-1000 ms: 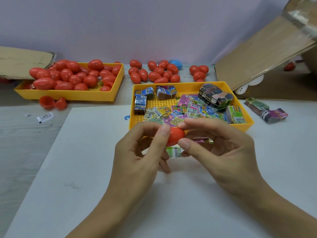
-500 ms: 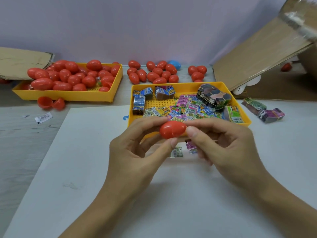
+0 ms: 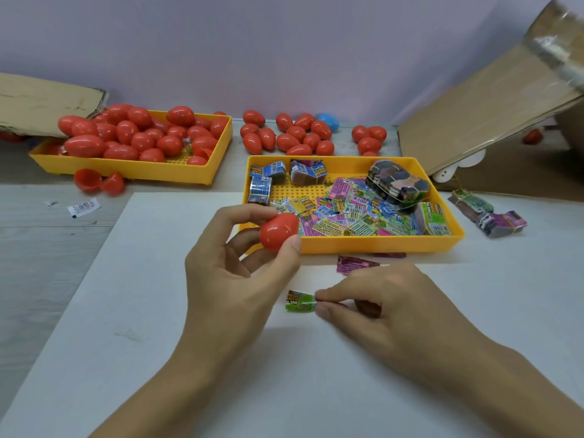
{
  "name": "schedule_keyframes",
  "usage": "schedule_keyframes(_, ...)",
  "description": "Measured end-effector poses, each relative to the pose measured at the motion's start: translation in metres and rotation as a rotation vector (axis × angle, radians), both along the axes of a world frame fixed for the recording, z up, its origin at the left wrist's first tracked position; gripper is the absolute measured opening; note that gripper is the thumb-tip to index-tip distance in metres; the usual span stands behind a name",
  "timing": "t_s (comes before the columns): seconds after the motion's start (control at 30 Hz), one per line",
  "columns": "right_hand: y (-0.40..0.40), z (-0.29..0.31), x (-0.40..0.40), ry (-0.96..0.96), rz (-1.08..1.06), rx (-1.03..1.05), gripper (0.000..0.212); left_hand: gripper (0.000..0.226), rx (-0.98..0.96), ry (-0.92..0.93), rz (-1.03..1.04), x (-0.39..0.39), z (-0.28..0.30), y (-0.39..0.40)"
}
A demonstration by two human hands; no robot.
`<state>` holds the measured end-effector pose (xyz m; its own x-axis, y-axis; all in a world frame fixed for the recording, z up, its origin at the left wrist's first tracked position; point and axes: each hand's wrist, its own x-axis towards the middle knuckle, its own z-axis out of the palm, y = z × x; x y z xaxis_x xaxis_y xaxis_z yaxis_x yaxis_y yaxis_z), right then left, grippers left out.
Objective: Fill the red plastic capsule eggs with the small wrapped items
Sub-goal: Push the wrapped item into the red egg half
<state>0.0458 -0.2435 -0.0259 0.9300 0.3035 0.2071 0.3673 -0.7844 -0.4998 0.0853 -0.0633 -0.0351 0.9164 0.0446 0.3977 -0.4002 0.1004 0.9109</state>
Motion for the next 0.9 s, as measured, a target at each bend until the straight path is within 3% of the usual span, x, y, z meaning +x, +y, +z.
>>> schedule_keyframes(0.07, 0.002, -0.001, -0.001, -0.012, 0.005, 0.040, 0.017, 0.026, -0.016, -0.001, -0.013, 0.000, -0.003, 0.000)
schedule_keyframes(0.1, 0.001, 0.000, -0.001, 0.017, -0.022, 0.162, 0.015, 0.025, -0.027, -0.003, -0.025, 0.000, -0.003, 0.000)
schedule_keyframes(0.2, -0.001, 0.009, 0.002, 0.267, -0.114, 0.704, 0.014, 0.025, -0.021, -0.004, -0.061, 0.002, -0.003, 0.001)
schedule_keyframes(0.33, 0.004, 0.018, 0.002, 0.540, -0.125, 0.967, 0.016, 0.022, 0.086, 0.030, -0.157, 0.000, 0.000, 0.004)
schedule_keyframes(0.4, 0.004, 0.019, 0.002, 0.621, -0.114, 1.037, 0.019, 0.016, 0.111, 0.044, -0.244, -0.002, -0.001, 0.004)
schedule_keyframes(0.47, 0.003, 0.019, 0.003, 0.661, -0.127, 1.068, 0.018, 0.030, 0.211, 0.008, -0.241, -0.005, -0.001, 0.001)
schedule_keyframes(0.53, 0.002, 0.019, 0.003, 0.666, -0.144, 1.069, 0.016, 0.031, 0.250, -0.014, -0.205, -0.006, 0.000, -0.002)
schedule_keyframes(0.7, 0.003, 0.022, 0.004, 0.611, -0.156, 1.007, 0.025, 0.027, 0.172, 0.062, -0.187, 0.000, -0.002, 0.001)
schedule_keyframes(0.8, 0.002, 0.024, 0.005, 0.506, -0.182, 0.965, 0.014, 0.027, 0.162, 0.084, -0.215, 0.000, -0.002, 0.000)
schedule_keyframes(0.9, 0.001, 0.024, 0.005, 0.458, -0.164, 0.990, 0.017, 0.016, 0.197, 0.080, -0.239, -0.001, -0.003, -0.002)
